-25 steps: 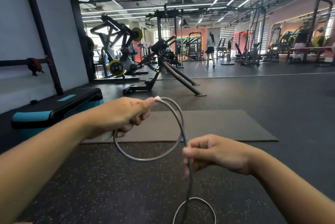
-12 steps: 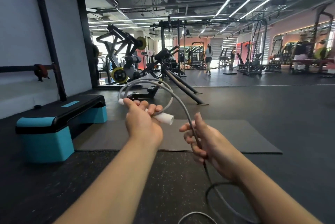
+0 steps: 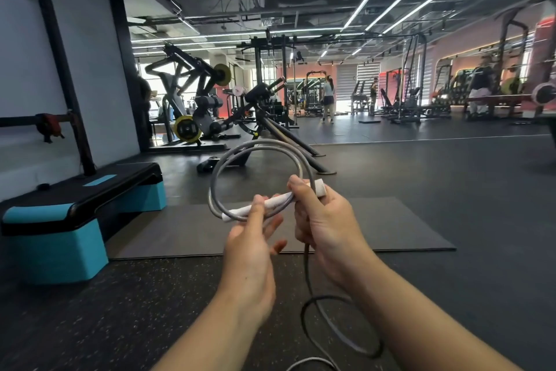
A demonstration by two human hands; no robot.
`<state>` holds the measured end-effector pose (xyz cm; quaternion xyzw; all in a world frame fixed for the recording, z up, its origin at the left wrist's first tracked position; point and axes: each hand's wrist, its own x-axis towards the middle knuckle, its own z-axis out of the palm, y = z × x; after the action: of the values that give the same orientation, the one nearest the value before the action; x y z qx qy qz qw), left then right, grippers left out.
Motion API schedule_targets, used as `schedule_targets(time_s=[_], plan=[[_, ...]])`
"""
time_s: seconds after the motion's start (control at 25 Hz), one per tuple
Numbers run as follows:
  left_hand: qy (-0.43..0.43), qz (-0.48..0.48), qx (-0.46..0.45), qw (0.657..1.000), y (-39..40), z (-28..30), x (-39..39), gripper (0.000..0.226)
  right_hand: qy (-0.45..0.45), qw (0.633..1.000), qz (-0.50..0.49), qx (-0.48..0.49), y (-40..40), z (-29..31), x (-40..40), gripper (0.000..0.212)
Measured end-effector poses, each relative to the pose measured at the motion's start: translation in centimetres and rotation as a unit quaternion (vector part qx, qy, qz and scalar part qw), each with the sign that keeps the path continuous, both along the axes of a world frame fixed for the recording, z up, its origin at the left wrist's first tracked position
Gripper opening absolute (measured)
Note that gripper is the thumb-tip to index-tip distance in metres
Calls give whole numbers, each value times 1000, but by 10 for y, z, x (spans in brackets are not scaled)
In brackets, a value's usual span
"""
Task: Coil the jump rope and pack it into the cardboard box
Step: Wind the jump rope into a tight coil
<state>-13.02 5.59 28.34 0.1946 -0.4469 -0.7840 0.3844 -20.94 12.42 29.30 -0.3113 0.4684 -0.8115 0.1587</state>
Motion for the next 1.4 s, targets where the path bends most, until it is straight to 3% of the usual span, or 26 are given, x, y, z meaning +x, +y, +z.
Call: schedule_targets(time_s=[0.08, 0.12, 0.16, 0.2, 0.24, 0.28, 0.32, 0.36, 0.4, 0.44, 0.56, 0.68, 0.76, 0.84, 0.92, 1.0, 1.12, 1.24, 1.28, 1.32, 1.36, 1.4], plan=[[-102, 96, -14, 990, -15, 4, 11, 79, 111, 990, 7, 90, 10, 5, -14, 25], [-158, 163, -116, 967, -25, 9, 20, 105, 167, 975, 16, 144, 18, 11, -20, 25], [-191, 210, -296, 912, -34, 16, 28, 118, 211, 958, 31, 190, 26, 18, -26, 25], [-205, 243, -507, 802, -42, 24, 33, 121, 241, 943, 51, 224, 33, 25, -30, 25], [-207, 265, -678, 653, -45, 35, 35, 119, 263, 929, 70, 249, 39, 32, -34, 25], [-206, 270, -784, 520, -44, 50, 34, 119, 286, 915, 80, 273, 42, 38, -35, 27], [-210, 259, -841, 426, -41, 67, 31, 120, 310, 900, 85, 293, 44, 42, -35, 31], [-218, 230, -874, 369, -38, 79, 25, 120, 332, 887, 88, 309, 44, 45, -34, 35], [-222, 182, -895, 340, -34, 87, 18, 113, 347, 878, 89, 318, 43, 47, -34, 35], [-224, 116, -907, 337, -31, 90, 11, 101, 357, 872, 86, 324, 44, 48, -33, 31], [-283, -82, -849, 439, -39, 86, 3, 60, 363, 866, 89, 332, 49, 48, -34, 20], [-277, -111, -823, 483, -51, 73, 7, 31, 347, 871, 90, 336, 50, 46, -35, 16], [-250, -86, -812, 520, -51, 66, 7, 32, 354, 868, 63, 341, 47, 43, -36, 18], [-236, -66, -795, 555, -47, 63, 10, 54, 361, 863, 34, 351, 44, 41, -37, 16], [-256, -21, -827, 500, -45, 59, 11, 77, 360, 859, 40, 362, 44, 39, -38, 19], [-281, 27, -849, 447, -42, 57, 9, 73, 376, 846, 60, 372, 43, 41, -35, 17], [-279, 47, -847, 449, -38, 60, 6, 58, 400, 837, 69, 366, 39, 44, -31, 15], [-266, 38, -873, 408, -40, 59, 8, 55, 410, 831, 85, 366, 39, 46, -31, 16], [-271, 21, -871, 409, -41, 58, 10, 52, 412, 828, 90, 369, 39, 45, -34, 13], [-278, -11, -853, 442, -42, 58, 12, 46, 410, 827, 96, 371, 38, 43, -35, 9], [-280, -54, -822, 493, -42, 59, 14, 40, 411, 825, 96, 376, 36, 41, -36, 16], [-271, -90, -789, 544, -42, 59, 15, 35, 421, 819, 87, 380, 34, 40, -37, 36]])
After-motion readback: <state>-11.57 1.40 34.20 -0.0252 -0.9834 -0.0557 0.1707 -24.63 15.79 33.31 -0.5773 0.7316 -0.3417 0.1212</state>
